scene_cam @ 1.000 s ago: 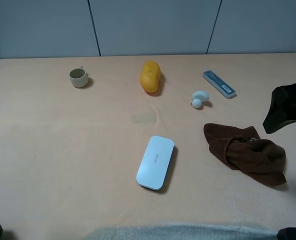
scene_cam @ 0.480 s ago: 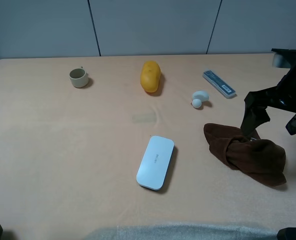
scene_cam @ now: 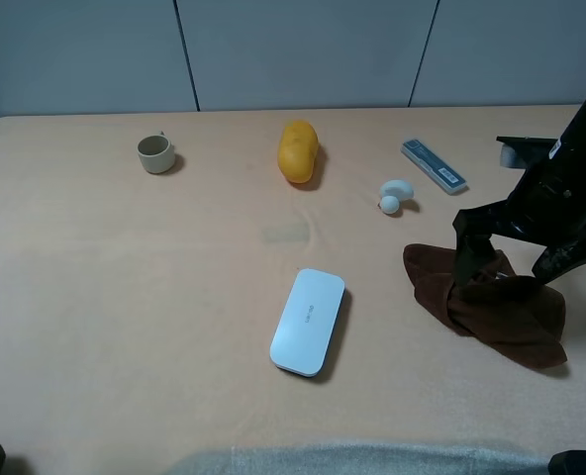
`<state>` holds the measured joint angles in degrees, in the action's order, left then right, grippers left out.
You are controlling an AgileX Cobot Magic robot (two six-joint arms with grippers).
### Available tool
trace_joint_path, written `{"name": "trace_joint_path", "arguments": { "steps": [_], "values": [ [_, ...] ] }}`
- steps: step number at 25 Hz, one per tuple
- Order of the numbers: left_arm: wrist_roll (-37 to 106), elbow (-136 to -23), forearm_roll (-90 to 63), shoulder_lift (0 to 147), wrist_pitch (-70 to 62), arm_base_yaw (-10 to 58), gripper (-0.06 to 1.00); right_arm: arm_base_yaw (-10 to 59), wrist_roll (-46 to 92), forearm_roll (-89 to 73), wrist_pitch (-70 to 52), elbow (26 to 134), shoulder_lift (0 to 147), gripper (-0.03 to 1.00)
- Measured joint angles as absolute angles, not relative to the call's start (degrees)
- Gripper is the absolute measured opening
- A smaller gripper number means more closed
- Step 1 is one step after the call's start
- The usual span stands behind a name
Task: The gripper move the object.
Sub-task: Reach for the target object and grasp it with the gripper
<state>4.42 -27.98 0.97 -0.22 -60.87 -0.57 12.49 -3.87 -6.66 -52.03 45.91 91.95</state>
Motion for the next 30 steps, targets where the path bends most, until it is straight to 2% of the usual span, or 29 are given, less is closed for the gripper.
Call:
{"name": "trace_joint_path", "arguments": {
  "steps": [16, 30],
  "values": [
    [4.4, -28.0, 1.0, -0.2, -60.9, -0.6, 0.99, 12.5, -2.7, -7.0, -41.4, 42.7, 100.6, 0.69],
    [4.4, -28.0, 1.0, -0.2, -60.9, -0.6, 0.99, 12.5, -1.2, -6.9, -39.4, 42.7, 104.9, 0.69]
  ]
}}
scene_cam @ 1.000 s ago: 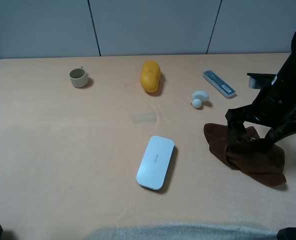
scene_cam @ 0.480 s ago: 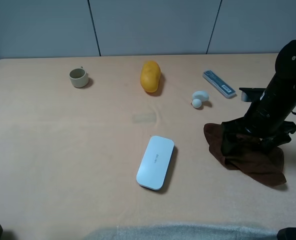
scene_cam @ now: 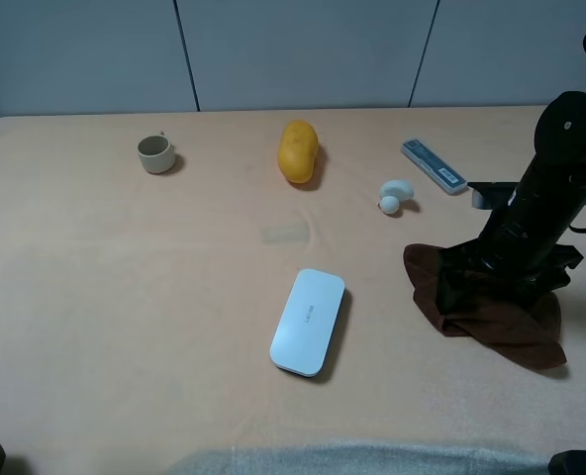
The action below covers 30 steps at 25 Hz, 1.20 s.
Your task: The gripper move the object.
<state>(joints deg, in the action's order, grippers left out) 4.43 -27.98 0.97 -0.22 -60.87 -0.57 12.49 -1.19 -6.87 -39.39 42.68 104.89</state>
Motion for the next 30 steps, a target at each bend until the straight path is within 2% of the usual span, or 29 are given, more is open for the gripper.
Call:
{"name": "trace_joint_path", "arguments": {
  "steps": [2, 10, 18, 30],
  "values": [
    [4.4, -28.0, 1.0, -0.2, -60.9, -0.6, 0.99, 12.5, -1.2, -6.8, -39.4, 42.7, 104.9, 0.67],
    [4.4, -28.0, 1.0, -0.2, -60.9, -0.6, 0.99, 12.5, -1.2, -5.9, -39.3, 42.7, 105.1, 0.38],
    [4.4, -28.0, 1.0, -0.2, -60.9, -0.6, 0.99, 12.5, -1.2, -6.2, -39.3, 42.7, 105.1, 0.15],
    [4.4, -28.0, 1.0, -0.2, -60.9, -0.6, 0.99, 12.5, -1.2, -6.3, -39.8, 42.8, 105.1, 0.13]
  ]
}}
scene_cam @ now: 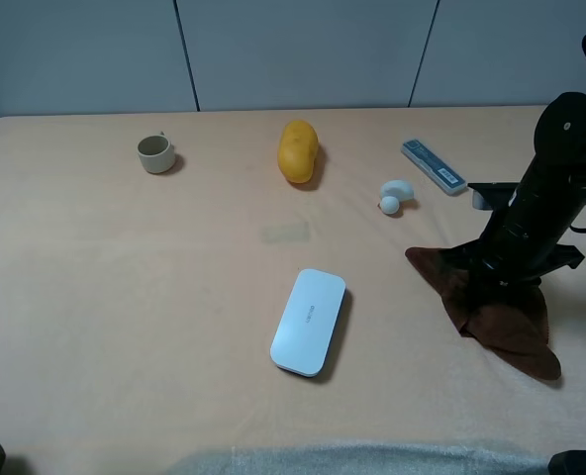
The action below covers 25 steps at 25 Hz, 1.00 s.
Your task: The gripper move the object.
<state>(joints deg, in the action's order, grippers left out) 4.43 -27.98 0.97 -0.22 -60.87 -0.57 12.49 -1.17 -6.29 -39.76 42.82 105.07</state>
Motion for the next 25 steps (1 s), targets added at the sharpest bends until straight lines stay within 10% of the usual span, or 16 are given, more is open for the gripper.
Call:
{"name": "trace_joint_path", "arguments": {
  "steps": [25],
  "values": [
    [4.4, -28.0, 1.0, -0.2, -60.9, -0.6, 0.99, 12.5, -3.7, -7.0, -50.4, 45.2, 89.6, 0.13]
  ]
}}
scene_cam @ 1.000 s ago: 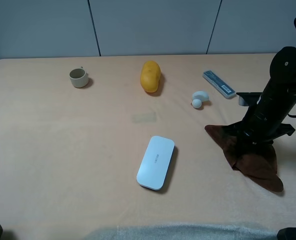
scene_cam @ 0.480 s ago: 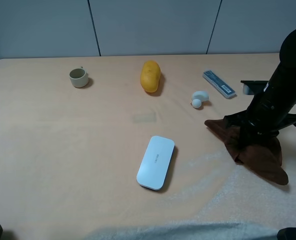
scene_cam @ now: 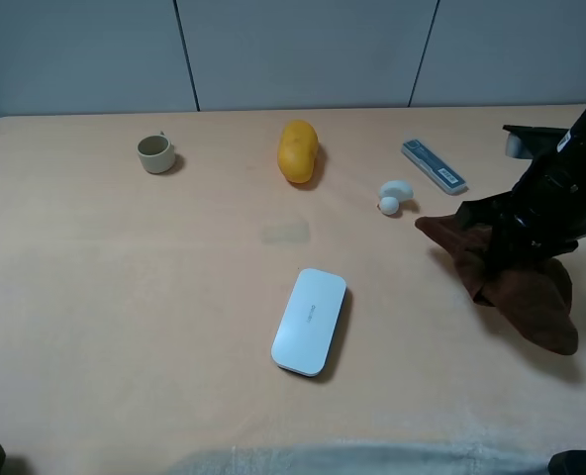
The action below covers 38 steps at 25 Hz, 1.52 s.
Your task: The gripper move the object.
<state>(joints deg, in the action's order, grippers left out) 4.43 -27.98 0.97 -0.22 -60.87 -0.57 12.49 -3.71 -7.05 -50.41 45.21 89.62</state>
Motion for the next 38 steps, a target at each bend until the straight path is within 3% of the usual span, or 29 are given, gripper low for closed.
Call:
{"name": "trace_joint_path", "arguments": {
  "steps": [9, 23, 38],
  "values": [
    [4.4, -28.0, 1.0, -0.2, -60.9, -0.6, 0.99, 12.5, -4.4, -7.1, -55.9, 46.1, 85.5, 0.13],
    [4.4, -28.0, 1.0, -0.2, -60.9, -0.6, 0.99, 12.6, -4.6, -7.9, -67.6, 57.4, 84.4, 0.13],
    [4.4, -28.0, 1.0, -0.2, -60.9, -0.6, 0.99, 25.6, -10.6, -5.3, -69.0, 65.7, 84.8, 0.13]
  ]
}}
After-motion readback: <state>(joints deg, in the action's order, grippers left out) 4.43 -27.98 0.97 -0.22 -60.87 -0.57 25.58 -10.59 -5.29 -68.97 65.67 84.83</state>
